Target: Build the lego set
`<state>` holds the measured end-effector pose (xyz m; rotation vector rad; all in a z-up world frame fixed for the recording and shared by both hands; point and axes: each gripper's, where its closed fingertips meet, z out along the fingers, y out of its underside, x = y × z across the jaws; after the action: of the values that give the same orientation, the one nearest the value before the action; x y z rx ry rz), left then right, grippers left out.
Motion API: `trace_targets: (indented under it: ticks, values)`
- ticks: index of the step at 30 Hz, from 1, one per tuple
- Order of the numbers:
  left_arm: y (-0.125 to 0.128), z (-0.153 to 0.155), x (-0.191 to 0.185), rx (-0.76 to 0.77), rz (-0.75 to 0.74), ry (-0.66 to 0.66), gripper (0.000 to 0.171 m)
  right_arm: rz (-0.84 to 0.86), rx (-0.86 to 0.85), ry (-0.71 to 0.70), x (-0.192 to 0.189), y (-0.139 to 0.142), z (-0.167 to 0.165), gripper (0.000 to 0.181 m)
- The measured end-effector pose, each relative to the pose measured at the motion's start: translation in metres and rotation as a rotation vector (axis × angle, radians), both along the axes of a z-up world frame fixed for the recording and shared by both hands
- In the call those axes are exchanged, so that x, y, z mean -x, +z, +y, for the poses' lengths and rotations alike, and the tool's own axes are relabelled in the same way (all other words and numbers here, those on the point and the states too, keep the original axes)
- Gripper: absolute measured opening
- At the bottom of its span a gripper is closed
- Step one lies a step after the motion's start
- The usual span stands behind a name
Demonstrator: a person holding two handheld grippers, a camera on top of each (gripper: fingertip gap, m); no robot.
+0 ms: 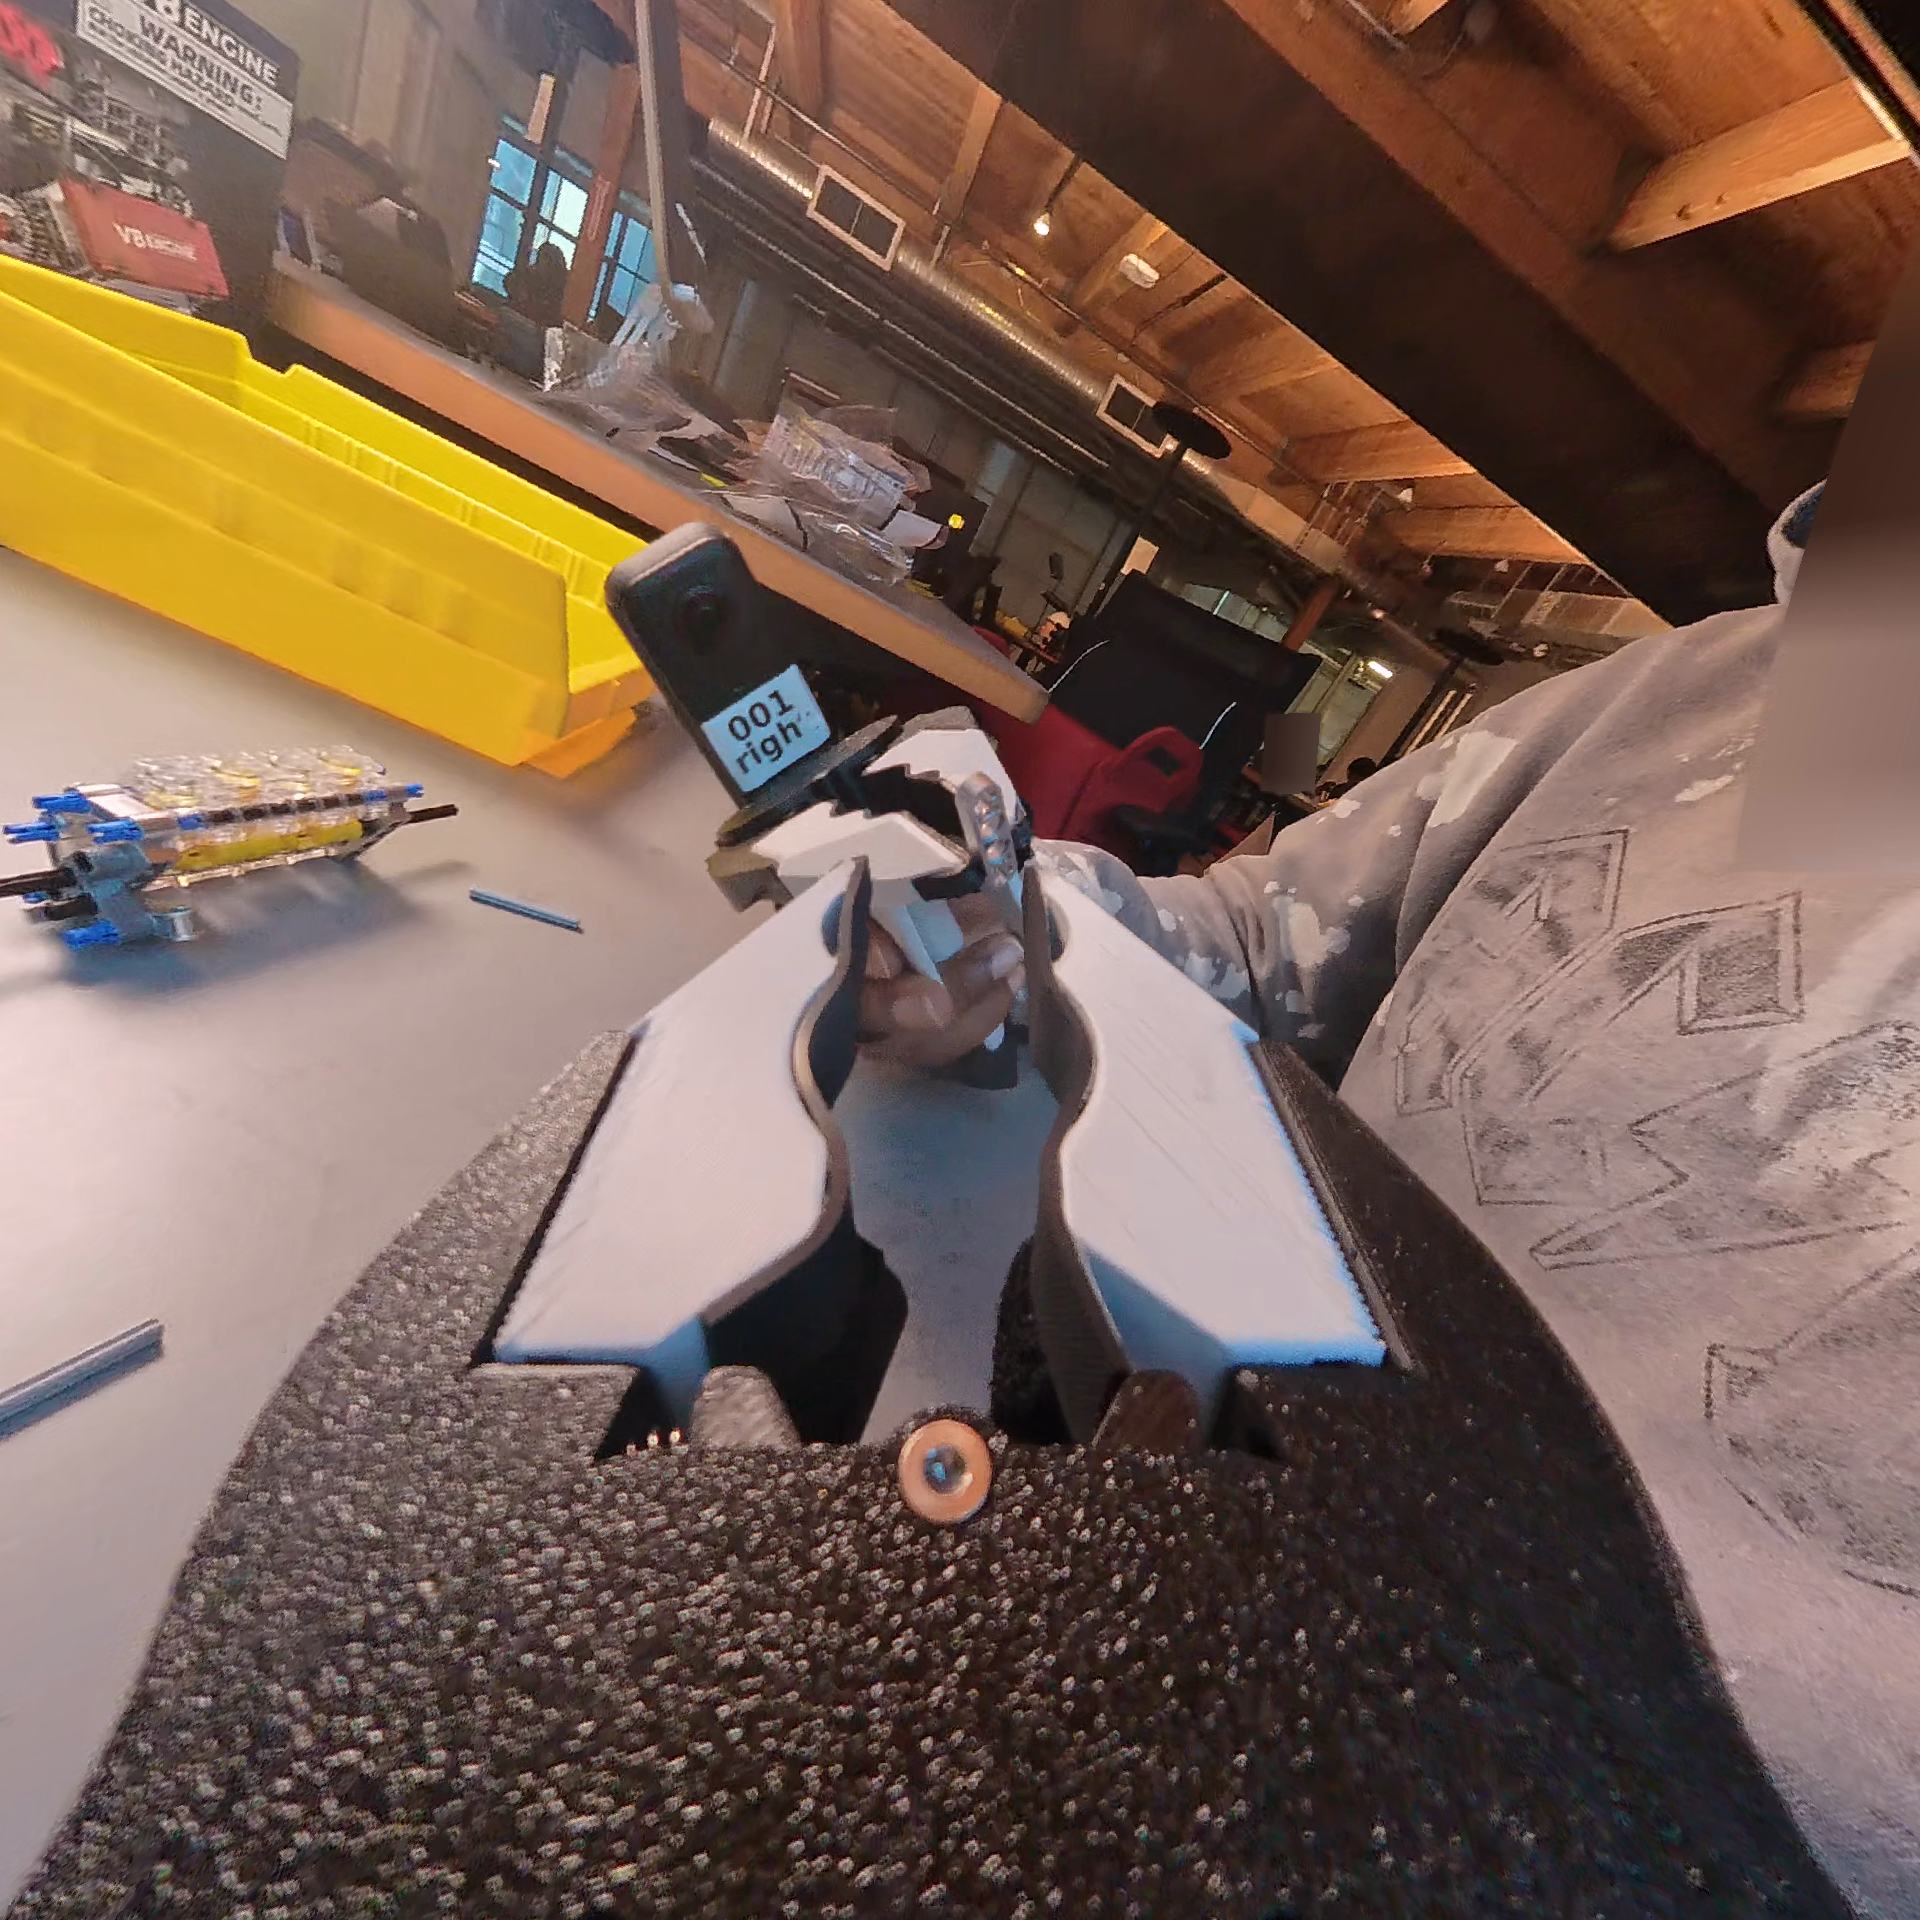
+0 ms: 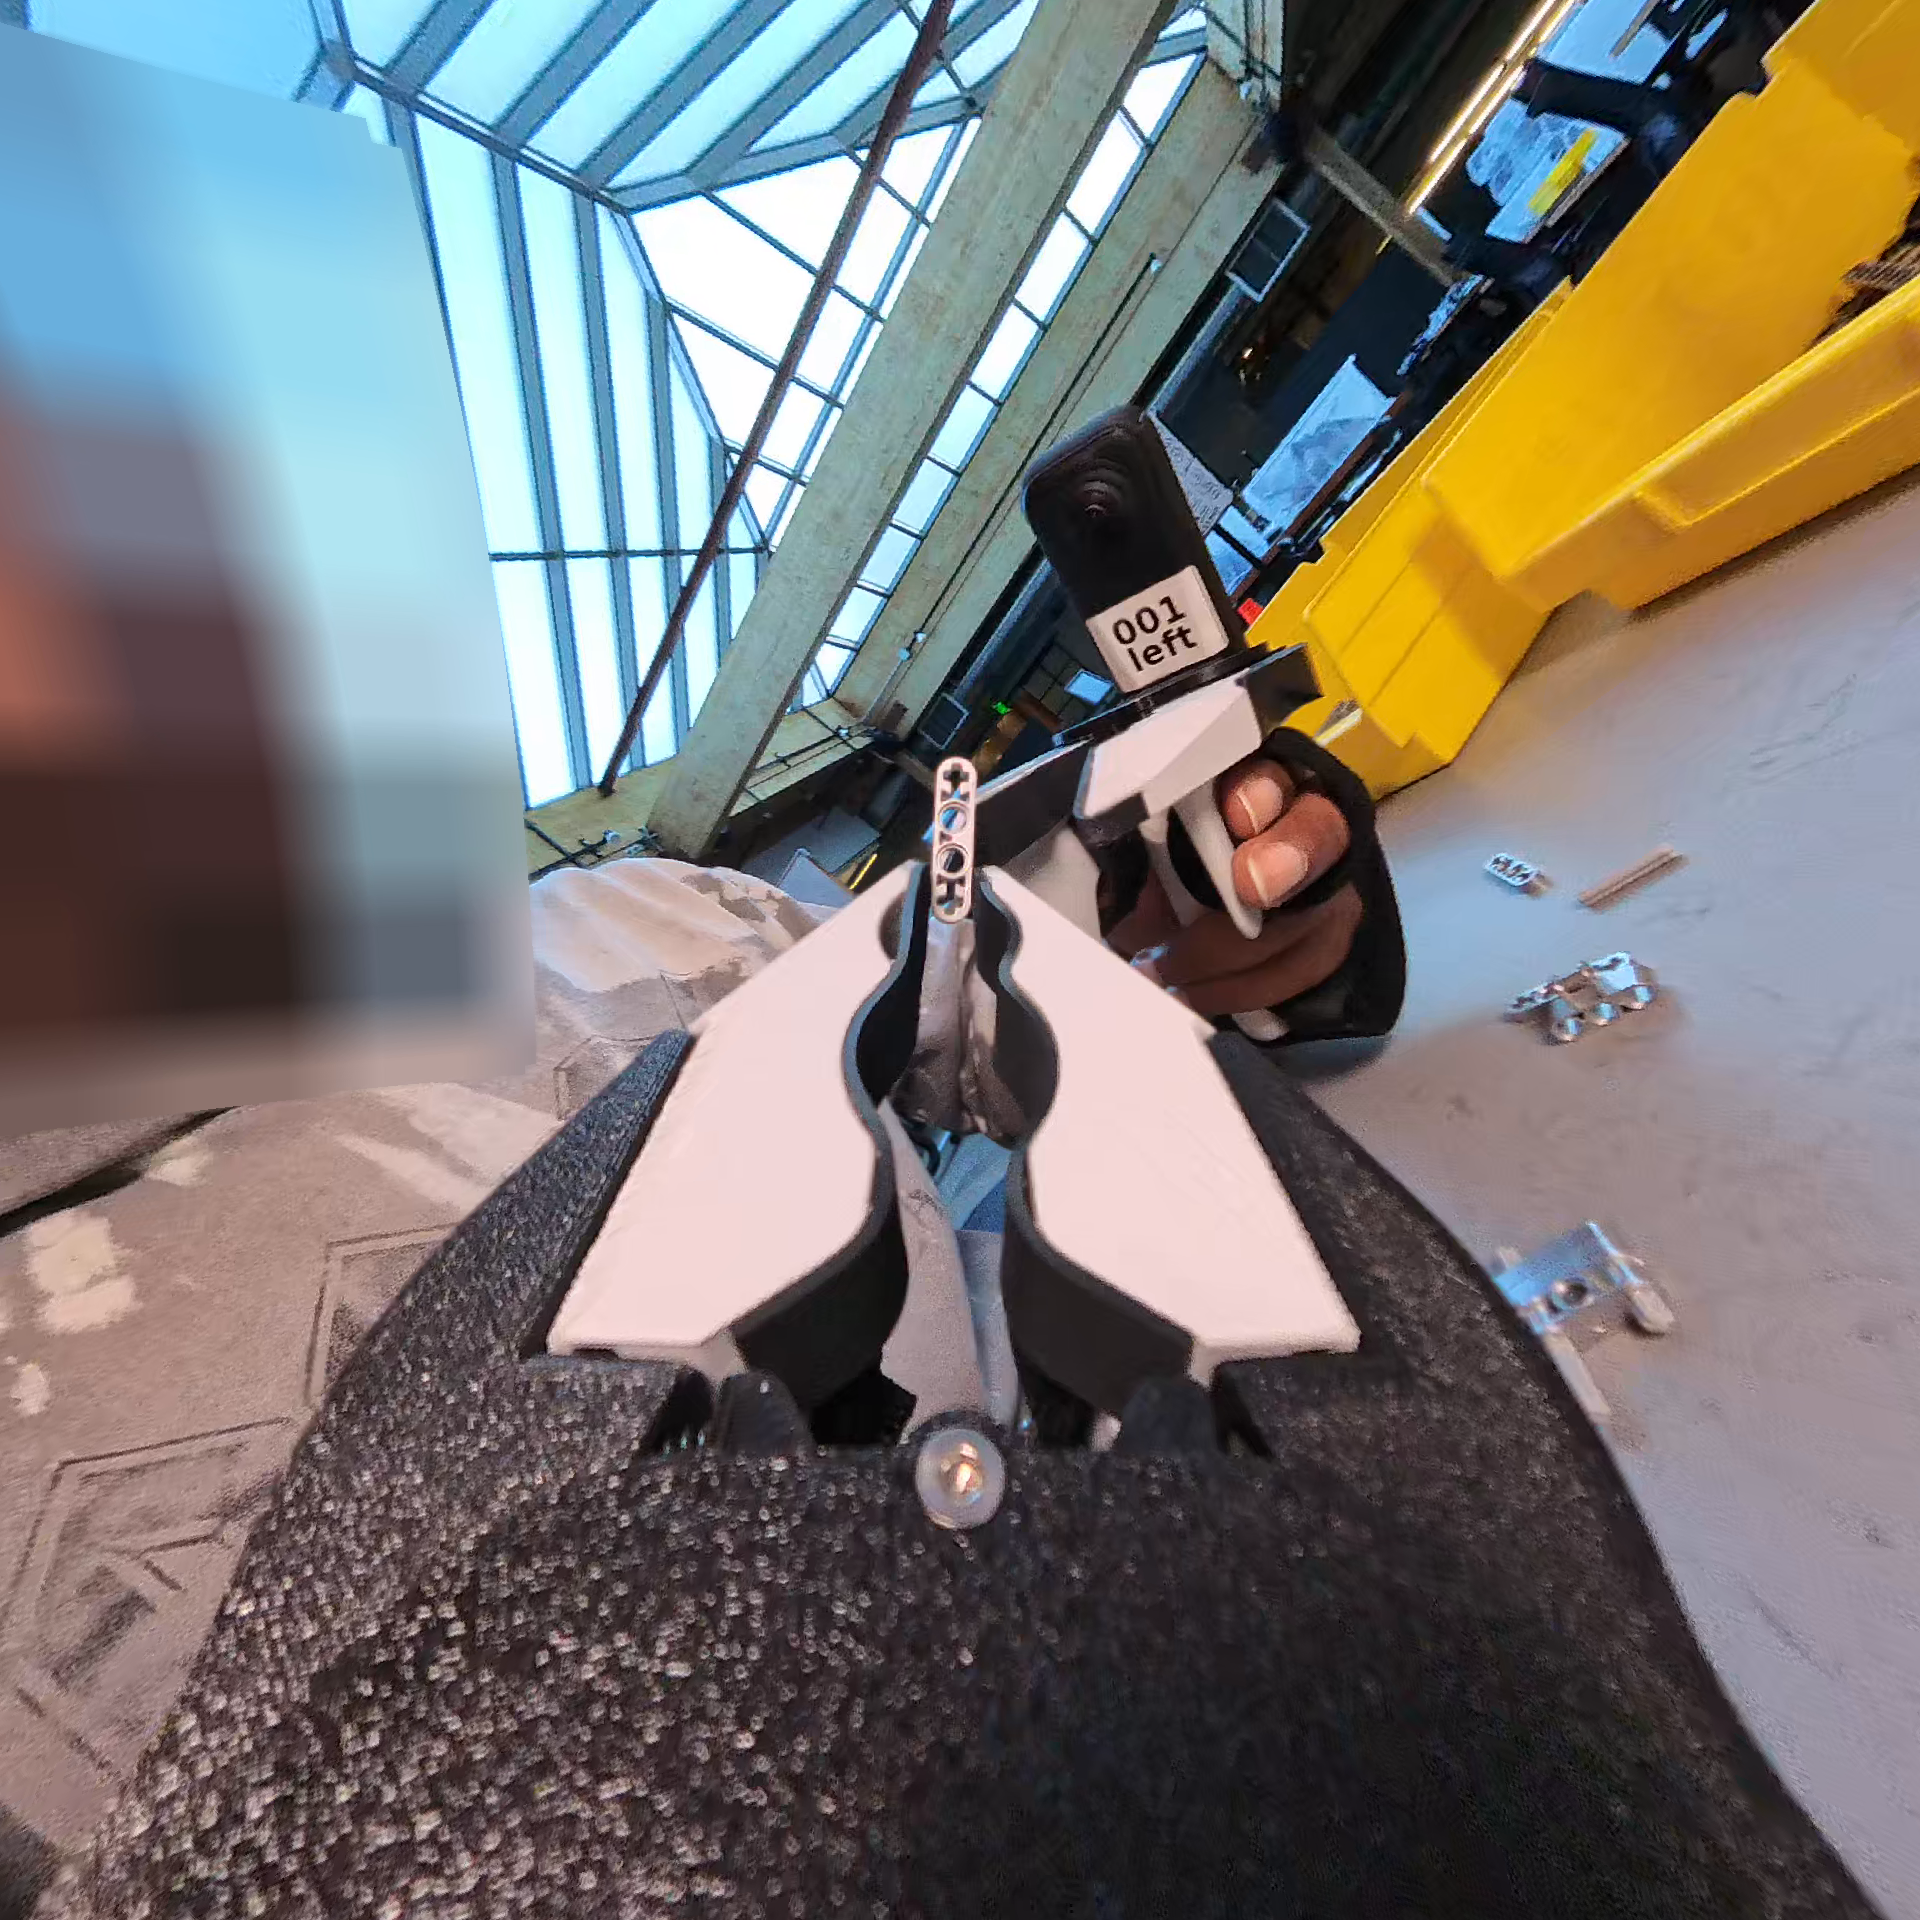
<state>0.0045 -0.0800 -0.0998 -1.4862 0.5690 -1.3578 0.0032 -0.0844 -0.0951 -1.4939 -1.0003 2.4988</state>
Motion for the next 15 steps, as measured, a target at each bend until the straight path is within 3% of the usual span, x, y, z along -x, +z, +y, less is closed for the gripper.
trace_targets:
  ticks: [7, 15]
  values:
    - [0.0089, -0.0088, -0.0020, -0.023, -0.054, -0.054, 0.008, -0.011, 0.027, 0.045, 0.0012, -0.0033, -0.0090, 0.005]
    - [0.0084, -0.0104, -0.0021, 0.048, -0.095, -0.104, 0.002, -0.011, -0.041, 0.016, 0.0015, -0.0064, -0.0091, 0.006]
